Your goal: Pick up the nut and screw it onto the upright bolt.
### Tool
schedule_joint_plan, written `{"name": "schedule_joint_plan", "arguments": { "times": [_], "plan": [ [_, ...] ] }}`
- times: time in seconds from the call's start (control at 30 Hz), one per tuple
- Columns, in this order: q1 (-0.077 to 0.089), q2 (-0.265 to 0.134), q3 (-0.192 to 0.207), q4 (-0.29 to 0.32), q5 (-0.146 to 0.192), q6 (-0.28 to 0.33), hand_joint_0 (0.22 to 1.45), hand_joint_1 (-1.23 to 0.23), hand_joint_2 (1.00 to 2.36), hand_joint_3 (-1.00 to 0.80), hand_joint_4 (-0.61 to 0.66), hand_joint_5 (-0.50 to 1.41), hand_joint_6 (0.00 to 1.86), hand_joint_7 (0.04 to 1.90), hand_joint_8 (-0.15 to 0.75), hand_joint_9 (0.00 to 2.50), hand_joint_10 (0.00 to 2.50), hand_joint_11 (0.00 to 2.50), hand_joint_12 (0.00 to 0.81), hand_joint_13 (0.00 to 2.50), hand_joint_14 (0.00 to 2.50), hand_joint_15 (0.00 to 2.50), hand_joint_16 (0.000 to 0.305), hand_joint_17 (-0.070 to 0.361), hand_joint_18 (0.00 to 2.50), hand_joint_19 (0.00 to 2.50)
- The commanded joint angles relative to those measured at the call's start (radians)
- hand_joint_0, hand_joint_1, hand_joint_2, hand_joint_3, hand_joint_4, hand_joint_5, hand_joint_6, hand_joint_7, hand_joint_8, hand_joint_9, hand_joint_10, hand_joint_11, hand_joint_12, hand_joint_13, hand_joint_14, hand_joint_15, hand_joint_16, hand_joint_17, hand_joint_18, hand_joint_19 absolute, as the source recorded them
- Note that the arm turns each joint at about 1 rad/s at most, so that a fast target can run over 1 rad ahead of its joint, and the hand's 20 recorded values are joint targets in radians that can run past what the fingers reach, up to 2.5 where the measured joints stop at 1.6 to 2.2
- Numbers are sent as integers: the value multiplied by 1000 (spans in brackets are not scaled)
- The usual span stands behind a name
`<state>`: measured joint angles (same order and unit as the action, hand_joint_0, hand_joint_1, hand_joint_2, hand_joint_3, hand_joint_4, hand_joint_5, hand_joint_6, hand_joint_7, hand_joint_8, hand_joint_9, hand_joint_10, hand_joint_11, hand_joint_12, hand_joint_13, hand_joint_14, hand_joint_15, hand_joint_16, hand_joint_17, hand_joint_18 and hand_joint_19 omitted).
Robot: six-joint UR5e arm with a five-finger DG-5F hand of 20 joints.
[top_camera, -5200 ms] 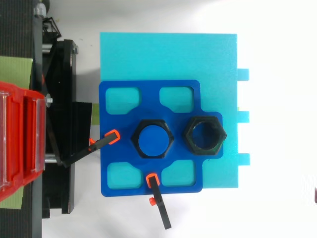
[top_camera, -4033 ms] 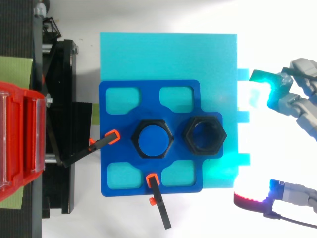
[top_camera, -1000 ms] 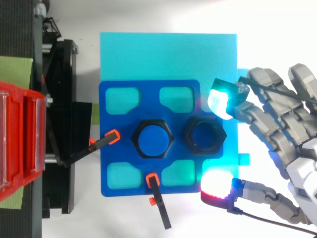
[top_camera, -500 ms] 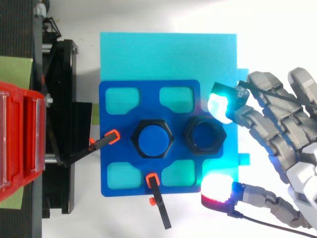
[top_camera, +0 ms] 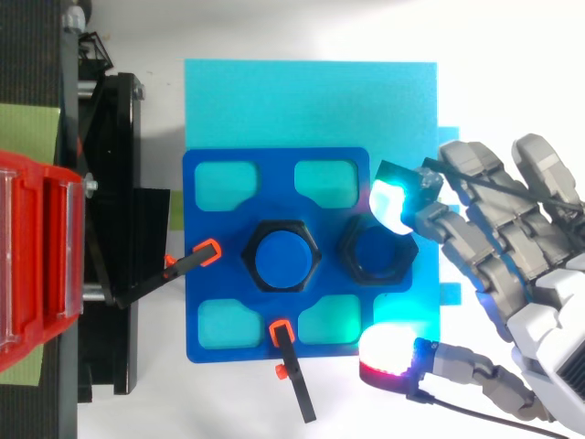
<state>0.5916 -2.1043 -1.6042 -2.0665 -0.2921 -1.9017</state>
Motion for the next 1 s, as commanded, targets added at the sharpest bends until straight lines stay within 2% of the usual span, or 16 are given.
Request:
{"name": "schedule_joint_plan", "arguments": {
  "times": [0.0,0.33,0.97],
  "plan": [
    [-3,0,1,-10,-7,4,347,-744,1000,-500,292,-241,502,702,331,298,0,0,473,312,0,0,67,152,217,0],
    [-7,-2,0,-14,-12,13,348,-735,1000,-500,294,-239,502,705,332,299,0,0,473,315,0,0,67,151,225,0],
    [-10,-2,1,-89,-21,125,353,-712,1000,-500,297,-235,502,725,331,300,0,0,467,325,0,0,66,149,243,0]
  ]
}}
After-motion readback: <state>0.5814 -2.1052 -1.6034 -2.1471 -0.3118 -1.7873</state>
